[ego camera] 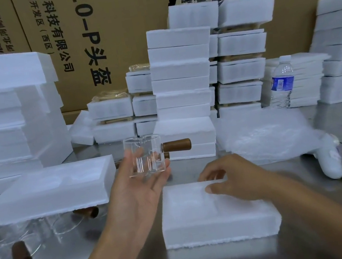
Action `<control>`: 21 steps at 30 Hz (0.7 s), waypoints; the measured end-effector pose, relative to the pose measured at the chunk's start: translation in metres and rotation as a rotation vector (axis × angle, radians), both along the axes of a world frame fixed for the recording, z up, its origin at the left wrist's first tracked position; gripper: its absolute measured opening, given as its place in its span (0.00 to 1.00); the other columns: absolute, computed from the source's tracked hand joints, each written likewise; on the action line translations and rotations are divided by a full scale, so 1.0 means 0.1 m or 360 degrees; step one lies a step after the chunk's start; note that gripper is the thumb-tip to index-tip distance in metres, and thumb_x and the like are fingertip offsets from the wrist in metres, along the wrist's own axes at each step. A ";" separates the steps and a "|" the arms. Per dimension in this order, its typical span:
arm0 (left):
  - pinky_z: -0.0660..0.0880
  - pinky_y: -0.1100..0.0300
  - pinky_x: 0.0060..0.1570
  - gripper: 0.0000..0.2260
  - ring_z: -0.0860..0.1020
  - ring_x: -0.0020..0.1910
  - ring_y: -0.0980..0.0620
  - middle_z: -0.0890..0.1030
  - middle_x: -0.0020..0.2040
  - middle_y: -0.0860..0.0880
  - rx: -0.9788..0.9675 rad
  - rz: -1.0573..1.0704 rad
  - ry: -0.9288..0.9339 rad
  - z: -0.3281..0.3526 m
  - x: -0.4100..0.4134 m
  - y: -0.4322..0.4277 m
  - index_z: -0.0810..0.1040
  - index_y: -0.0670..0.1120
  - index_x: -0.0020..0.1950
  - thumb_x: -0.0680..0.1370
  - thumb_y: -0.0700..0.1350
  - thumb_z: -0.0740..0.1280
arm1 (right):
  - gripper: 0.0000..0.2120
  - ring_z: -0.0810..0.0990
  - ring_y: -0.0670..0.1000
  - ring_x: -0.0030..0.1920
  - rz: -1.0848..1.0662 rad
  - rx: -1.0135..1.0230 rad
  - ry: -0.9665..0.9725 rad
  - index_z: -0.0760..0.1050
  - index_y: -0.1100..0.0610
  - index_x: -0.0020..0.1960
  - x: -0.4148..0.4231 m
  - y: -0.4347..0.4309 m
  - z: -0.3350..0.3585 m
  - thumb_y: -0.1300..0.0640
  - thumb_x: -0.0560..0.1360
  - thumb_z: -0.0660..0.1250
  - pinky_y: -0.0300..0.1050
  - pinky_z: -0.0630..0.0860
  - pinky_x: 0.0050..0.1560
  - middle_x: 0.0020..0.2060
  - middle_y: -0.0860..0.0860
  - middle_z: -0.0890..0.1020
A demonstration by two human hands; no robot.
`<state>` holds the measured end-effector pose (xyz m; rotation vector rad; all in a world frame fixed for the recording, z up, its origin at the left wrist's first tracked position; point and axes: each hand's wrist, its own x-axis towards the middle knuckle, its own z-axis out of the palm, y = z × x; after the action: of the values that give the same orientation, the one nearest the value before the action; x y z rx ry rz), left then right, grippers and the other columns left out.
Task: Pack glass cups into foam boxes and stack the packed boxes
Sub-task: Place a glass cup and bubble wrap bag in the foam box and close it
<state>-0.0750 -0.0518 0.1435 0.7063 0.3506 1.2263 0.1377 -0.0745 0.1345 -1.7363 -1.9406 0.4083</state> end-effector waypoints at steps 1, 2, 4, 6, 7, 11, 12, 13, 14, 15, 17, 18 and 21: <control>0.74 0.52 0.53 0.12 0.82 0.53 0.45 0.83 0.54 0.43 0.0013 -0.0012 0.0002 0.01 0.00 0.00 0.86 0.49 0.45 0.70 0.53 0.67 | 0.06 0.78 0.42 0.46 0.0035 -0.0003 -0.0019 0.80 0.44 0.47 -0.04 0.03 0.00 0.54 0.72 0.72 0.39 0.76 0.52 0.46 0.42 0.82; 0.74 0.52 0.53 0.12 0.82 0.53 0.45 0.83 0.54 0.43 0.0016 -0.0019 -0.0002 0.01 -0.01 0.00 0.87 0.49 0.45 0.70 0.53 0.67 | 0.06 0.78 0.42 0.46 0.0070 -0.0010 -0.0045 0.80 0.45 0.47 -0.07 0.05 0.02 0.53 0.72 0.72 0.39 0.76 0.52 0.46 0.42 0.82; 0.74 0.52 0.53 0.13 0.82 0.53 0.45 0.83 0.55 0.43 0.0003 -0.0021 -0.0018 0.01 -0.01 0.01 0.86 0.47 0.47 0.70 0.53 0.68 | 0.05 0.78 0.41 0.45 0.0114 -0.0050 -0.0045 0.80 0.43 0.47 -0.09 0.08 0.06 0.50 0.71 0.72 0.39 0.77 0.50 0.44 0.42 0.81; 0.76 0.52 0.53 0.13 0.82 0.53 0.45 0.82 0.56 0.43 -0.0009 -0.0035 -0.0034 0.00 0.00 0.02 0.86 0.47 0.47 0.70 0.52 0.68 | 0.03 0.79 0.42 0.42 -0.0012 0.0014 0.0090 0.79 0.42 0.44 -0.03 0.13 0.11 0.45 0.71 0.70 0.41 0.78 0.47 0.41 0.42 0.81; 0.77 0.53 0.52 0.12 0.82 0.53 0.46 0.83 0.55 0.43 -0.0011 -0.0046 -0.0040 0.00 0.01 0.01 0.86 0.47 0.46 0.70 0.52 0.68 | 0.03 0.80 0.43 0.42 -0.0171 0.0139 0.0164 0.78 0.43 0.43 0.04 0.17 0.13 0.44 0.71 0.69 0.42 0.77 0.47 0.41 0.42 0.82; 0.81 0.54 0.46 0.10 0.83 0.49 0.46 0.83 0.50 0.44 -0.0071 -0.0084 -0.0096 -0.01 0.04 -0.02 0.86 0.48 0.42 0.68 0.52 0.70 | 0.16 0.74 0.53 0.58 -0.0967 0.0461 0.0045 0.72 0.51 0.62 0.43 0.28 0.08 0.50 0.75 0.66 0.50 0.72 0.55 0.58 0.52 0.76; 0.81 0.54 0.45 0.10 0.83 0.49 0.45 0.83 0.51 0.44 -0.0089 -0.0094 -0.0107 -0.01 0.05 -0.03 0.86 0.47 0.42 0.68 0.52 0.71 | 0.20 0.71 0.55 0.62 -0.1079 0.0383 -0.0022 0.68 0.53 0.65 0.53 0.27 0.03 0.49 0.75 0.66 0.52 0.71 0.58 0.61 0.54 0.74; 0.80 0.54 0.45 0.10 0.83 0.50 0.45 0.83 0.52 0.43 -0.0097 -0.0108 -0.0111 -0.02 0.05 -0.04 0.86 0.47 0.43 0.67 0.51 0.71 | 0.23 0.69 0.57 0.64 -0.1145 0.0272 -0.0072 0.66 0.54 0.67 0.61 0.25 -0.02 0.48 0.75 0.66 0.54 0.70 0.60 0.63 0.55 0.73; 0.80 0.53 0.46 0.11 0.82 0.51 0.44 0.82 0.52 0.43 -0.0092 -0.0123 -0.0106 -0.02 0.05 -0.05 0.86 0.46 0.43 0.67 0.51 0.72 | 0.25 0.69 0.57 0.64 -0.1178 0.0170 -0.0098 0.66 0.54 0.67 0.68 0.23 -0.07 0.45 0.74 0.67 0.56 0.69 0.62 0.63 0.54 0.73; 0.80 0.53 0.47 0.12 0.82 0.52 0.44 0.82 0.53 0.43 -0.0082 -0.0136 -0.0097 -0.02 0.05 -0.05 0.86 0.46 0.44 0.67 0.52 0.72 | 0.25 0.70 0.57 0.63 -0.1189 0.0095 -0.0109 0.67 0.53 0.66 0.73 0.20 -0.13 0.44 0.74 0.66 0.56 0.69 0.62 0.62 0.54 0.74; 0.80 0.53 0.48 0.13 0.81 0.53 0.44 0.82 0.53 0.42 -0.0063 -0.0156 -0.0087 -0.02 0.05 -0.06 0.85 0.45 0.46 0.67 0.51 0.72 | 0.21 0.74 0.55 0.60 -0.1201 0.0043 -0.0182 0.70 0.52 0.62 0.79 0.16 -0.21 0.42 0.74 0.66 0.54 0.70 0.61 0.59 0.52 0.77; 0.80 0.53 0.49 0.13 0.81 0.53 0.44 0.81 0.53 0.42 -0.0061 -0.0161 -0.0088 -0.01 0.06 -0.06 0.85 0.45 0.46 0.67 0.51 0.72 | 0.19 0.75 0.54 0.58 -0.1209 0.0057 -0.0259 0.72 0.52 0.61 0.81 0.15 -0.23 0.42 0.75 0.65 0.52 0.70 0.60 0.57 0.51 0.78; 0.80 0.53 0.51 0.15 0.81 0.52 0.44 0.81 0.53 0.43 -0.0045 -0.0167 -0.0089 -0.01 0.07 -0.06 0.83 0.44 0.49 0.67 0.51 0.71 | 0.12 0.77 0.53 0.54 -0.1230 0.0130 -0.0407 0.76 0.50 0.54 0.82 0.12 -0.24 0.45 0.75 0.65 0.49 0.69 0.56 0.52 0.49 0.81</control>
<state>-0.0685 -0.0583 0.1425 0.6570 0.2811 1.1375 0.2200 -0.0621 0.1106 -2.3801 -1.2472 -0.1768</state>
